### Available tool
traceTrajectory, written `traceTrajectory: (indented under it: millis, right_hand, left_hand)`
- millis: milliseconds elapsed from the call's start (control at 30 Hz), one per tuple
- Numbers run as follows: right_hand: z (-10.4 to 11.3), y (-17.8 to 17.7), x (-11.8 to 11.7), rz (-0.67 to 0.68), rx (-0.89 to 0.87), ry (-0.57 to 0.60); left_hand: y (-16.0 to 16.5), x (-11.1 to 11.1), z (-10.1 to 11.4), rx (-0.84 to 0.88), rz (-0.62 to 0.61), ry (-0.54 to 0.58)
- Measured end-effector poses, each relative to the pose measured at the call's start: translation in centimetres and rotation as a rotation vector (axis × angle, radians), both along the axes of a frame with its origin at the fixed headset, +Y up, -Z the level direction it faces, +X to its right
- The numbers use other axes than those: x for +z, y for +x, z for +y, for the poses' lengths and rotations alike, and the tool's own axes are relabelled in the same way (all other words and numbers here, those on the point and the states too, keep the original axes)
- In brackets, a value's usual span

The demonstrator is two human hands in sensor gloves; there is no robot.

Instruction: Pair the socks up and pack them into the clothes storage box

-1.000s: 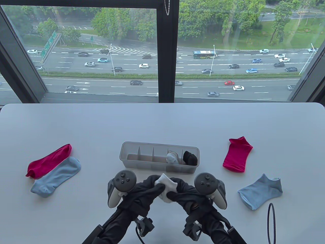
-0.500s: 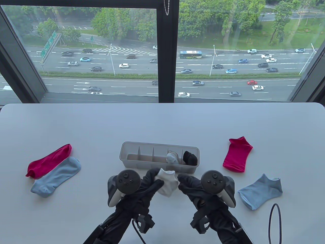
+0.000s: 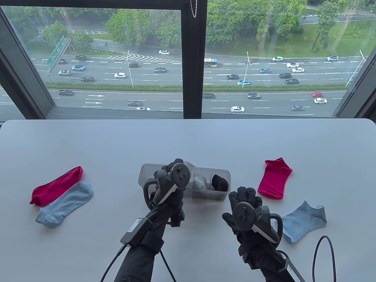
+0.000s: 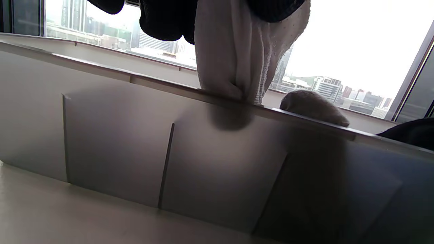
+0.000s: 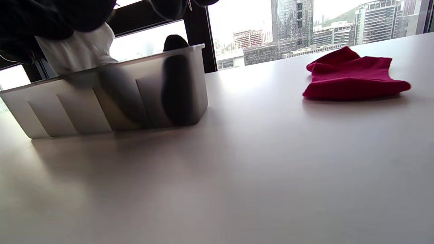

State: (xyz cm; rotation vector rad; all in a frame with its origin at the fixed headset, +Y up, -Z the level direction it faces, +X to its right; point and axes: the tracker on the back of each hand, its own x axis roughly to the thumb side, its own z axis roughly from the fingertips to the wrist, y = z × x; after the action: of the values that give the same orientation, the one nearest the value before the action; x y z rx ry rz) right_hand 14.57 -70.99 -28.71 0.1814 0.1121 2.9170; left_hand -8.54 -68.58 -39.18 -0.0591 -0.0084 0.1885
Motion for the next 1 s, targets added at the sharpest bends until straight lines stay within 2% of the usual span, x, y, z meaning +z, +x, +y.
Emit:
traceTrajectory:
  millis: [167, 267, 433, 500, 567, 667, 800, 1000]
  right_hand:
    - [0.5, 0.2, 0.2, 0.000, -0.020, 0.030]
    - [0.6, 0.2, 0.2, 0.003, -0.034, 0.026]
    - [0.5, 0.3, 0.2, 0.010, -0.037, 0.030]
    - [0.5, 0.3, 0.2, 0.011, -0.040, 0.033]
    - [0.5, 0.3, 0.2, 0.015, -0.043, 0.036]
    - [0.4, 0.2, 0.3, 0.017, -0.043, 0.036]
    - [0.3, 0.1, 0.3, 0.026, -0.044, 0.021]
    - [0.2, 0.1, 0.4, 0.029, -0.042, 0.013]
  left_hand:
    - [0.6, -1.0, -1.9, -0.045, 0.001, -0.122]
    - [0.2, -0.8, -2.4, -0.039, -0.040, -0.255]
    - [-2.7, 0.0, -0.6, 0.054, -0.033, -0.284]
    - [-4.9, 0.3, 0.6, 0.087, 0.005, -0.280]
    - [-8.5, 0.6, 1.8, 0.082, 0.073, -0.237]
    - [-14.2, 1.4, 2.3, 0.036, 0.210, -0.224]
    - [-22.0, 3.6, 0.6, 0.010, 0.413, -0.253]
    - [-29.6, 6.7, -3.0, -0.002, 0.628, -0.337]
